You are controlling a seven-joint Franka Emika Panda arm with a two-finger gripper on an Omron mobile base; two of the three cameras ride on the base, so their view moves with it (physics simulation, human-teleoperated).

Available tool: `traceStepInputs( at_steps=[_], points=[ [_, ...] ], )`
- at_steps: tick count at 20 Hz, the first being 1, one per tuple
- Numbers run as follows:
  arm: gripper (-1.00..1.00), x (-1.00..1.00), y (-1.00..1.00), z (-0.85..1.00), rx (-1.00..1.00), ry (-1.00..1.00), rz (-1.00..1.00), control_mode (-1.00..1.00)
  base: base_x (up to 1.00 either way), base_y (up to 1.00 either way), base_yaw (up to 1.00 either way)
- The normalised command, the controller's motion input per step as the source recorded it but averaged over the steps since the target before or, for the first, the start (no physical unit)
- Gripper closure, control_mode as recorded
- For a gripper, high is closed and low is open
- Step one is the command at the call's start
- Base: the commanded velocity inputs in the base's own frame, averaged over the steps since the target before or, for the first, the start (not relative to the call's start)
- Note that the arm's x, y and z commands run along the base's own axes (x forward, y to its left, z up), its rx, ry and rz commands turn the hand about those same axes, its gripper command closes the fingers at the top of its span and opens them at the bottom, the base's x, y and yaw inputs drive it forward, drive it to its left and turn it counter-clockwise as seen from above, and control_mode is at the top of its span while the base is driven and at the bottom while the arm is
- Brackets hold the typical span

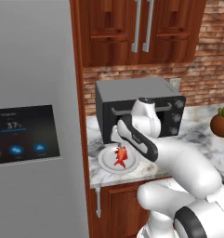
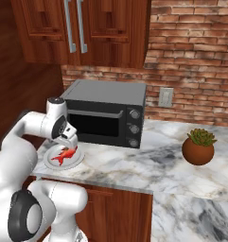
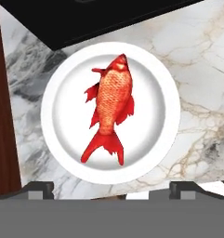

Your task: Place the fish on the rack of the oven.

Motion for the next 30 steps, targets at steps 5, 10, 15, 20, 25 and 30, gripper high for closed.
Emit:
traceStepInputs(
  at_steps=[5, 10, 15, 20, 25, 30],
  points=[
    [-1.00, 0.01, 0.17, -0.26, -0.05, 0.00, 0.00, -1.00, 0.00, 0.00, 0.00],
    [-1.00, 0.08, 0.10, -0.27, -0.08, 0.02, 0.00, -1.00, 0.00, 0.00, 0.00],
    [-1.00, 0.04, 0.00, -0.29, -0.05, 0.00, 0.00, -1.00, 0.00, 0.00, 0.00],
    [-1.00, 0.10, 0.00, -0.22, 0.00, 0.00, 0.00, -1.00, 0.00, 0.00, 0.00],
    [-1.00, 0.34, 0.00, -0.20, 0.00, 0.01, 0.00, -1.00, 0.00, 0.00, 0.00],
    [-1.00, 0.30, 0.00, -0.23, 0.00, 0.01, 0.00, -1.00, 0.00, 0.00, 0.00]
  ],
)
